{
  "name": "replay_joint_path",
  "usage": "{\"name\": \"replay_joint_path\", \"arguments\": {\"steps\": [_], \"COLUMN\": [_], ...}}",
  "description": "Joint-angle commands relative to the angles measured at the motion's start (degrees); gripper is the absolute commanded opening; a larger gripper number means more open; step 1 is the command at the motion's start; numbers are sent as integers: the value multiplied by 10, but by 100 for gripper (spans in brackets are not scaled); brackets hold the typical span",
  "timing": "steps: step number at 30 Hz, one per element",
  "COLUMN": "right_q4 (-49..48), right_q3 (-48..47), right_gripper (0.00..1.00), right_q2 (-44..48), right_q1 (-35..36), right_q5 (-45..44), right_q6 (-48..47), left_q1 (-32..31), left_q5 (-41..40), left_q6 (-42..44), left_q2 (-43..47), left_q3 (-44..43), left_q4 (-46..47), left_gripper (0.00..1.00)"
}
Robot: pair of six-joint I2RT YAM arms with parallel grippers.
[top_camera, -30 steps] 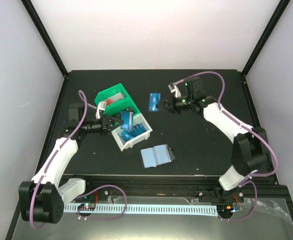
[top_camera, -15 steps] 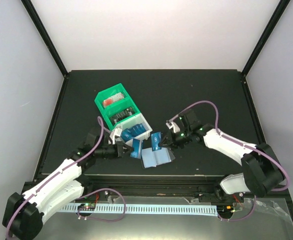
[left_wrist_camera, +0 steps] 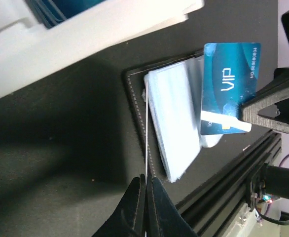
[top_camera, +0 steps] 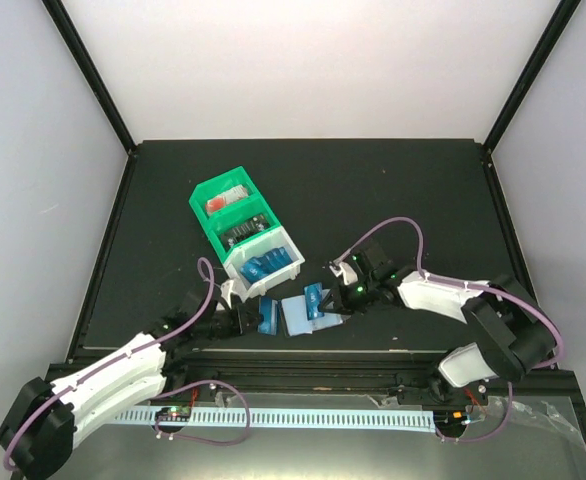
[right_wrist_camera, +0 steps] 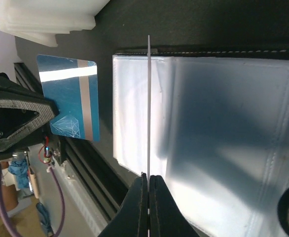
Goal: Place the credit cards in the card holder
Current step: Insert the credit card into the card holder.
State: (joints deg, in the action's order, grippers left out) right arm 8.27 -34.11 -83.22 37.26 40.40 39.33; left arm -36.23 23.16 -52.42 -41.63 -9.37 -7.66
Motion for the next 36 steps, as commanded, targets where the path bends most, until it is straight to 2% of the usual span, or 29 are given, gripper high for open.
{"name": "replay_joint_path", "arguments": {"steps": [1,9,20,26,36], "right_q4": [-16,-47,-92,-84,-142], "right_q3": [6,19,36,49,75], "right_gripper": [1,1,1,1,1], "right_q2": [-6,-55,-83,-72,-66], "right_q1": [2,2,2,1,1], "right_q5": [-28,-8,38,13,37], "right_q6": [-52,-63,-21,5,77], "left_q1": [-14,-28,-54,-69,-80], "left_q5": [-57,-72,-83,-110,-106], "left_q6": [-14,-41,-76,-80,-81], "left_q2": [-7,-49,-125,-119,-131], "left_q3": [12,6,-18,-24,-22], "left_q4": [54,53,39,19,37], "left_gripper": [2,2,2,2,2]}}
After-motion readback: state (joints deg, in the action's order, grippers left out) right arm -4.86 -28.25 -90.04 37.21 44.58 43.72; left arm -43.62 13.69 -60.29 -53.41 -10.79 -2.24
